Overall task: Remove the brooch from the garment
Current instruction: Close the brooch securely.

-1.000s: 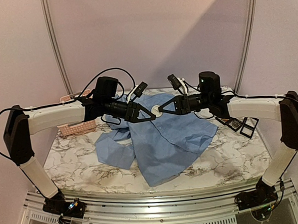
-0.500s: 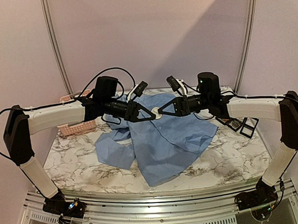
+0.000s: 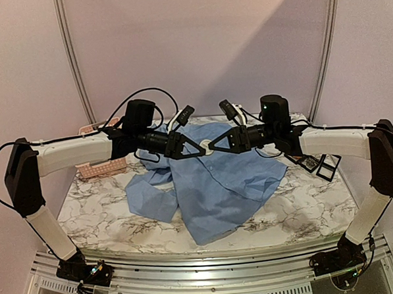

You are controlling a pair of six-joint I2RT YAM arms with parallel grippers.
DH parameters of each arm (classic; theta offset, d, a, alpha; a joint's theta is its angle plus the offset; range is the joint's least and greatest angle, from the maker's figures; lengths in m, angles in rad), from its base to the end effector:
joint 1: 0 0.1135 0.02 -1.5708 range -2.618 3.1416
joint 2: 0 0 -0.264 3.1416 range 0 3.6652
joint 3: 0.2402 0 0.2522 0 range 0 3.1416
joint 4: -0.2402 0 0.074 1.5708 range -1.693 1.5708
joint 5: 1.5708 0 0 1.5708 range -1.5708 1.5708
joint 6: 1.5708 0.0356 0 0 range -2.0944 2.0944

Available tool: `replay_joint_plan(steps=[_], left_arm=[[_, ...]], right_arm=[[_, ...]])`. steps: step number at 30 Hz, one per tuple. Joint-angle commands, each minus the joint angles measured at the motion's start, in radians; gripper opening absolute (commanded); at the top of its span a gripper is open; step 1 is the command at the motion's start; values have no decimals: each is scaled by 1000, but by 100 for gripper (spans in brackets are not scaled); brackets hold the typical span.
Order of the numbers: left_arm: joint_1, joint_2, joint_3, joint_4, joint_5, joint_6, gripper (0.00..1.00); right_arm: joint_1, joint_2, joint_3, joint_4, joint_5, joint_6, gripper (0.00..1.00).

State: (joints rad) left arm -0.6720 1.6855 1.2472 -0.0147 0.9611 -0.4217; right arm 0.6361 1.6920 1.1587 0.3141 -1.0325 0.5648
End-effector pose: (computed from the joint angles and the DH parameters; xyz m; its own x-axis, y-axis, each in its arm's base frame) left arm 0.2810 -0.2609 0.2848 -0.6945 0.2530 -0.6735 0.7114 0.1017 -0.6954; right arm 0.2903 0.2524 0.2826 -0.6716 -0.1548 -0.7246 -0.7331 -0.0030 0.6801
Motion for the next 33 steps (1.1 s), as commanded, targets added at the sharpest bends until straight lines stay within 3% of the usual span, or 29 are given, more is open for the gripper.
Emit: replay_joint_plan(steps=[1,8,33], left_arm=[[0,13,-9,57,13,-20,0],[0,9,-12,61,13,-23,0],[-1,6,-13,64,16,-21,0]], right_arm=[[16,-2,2,-7,-9,-15,51],[18,9,5,0,5,-16,33],[18,21,3,28,15,17,8]])
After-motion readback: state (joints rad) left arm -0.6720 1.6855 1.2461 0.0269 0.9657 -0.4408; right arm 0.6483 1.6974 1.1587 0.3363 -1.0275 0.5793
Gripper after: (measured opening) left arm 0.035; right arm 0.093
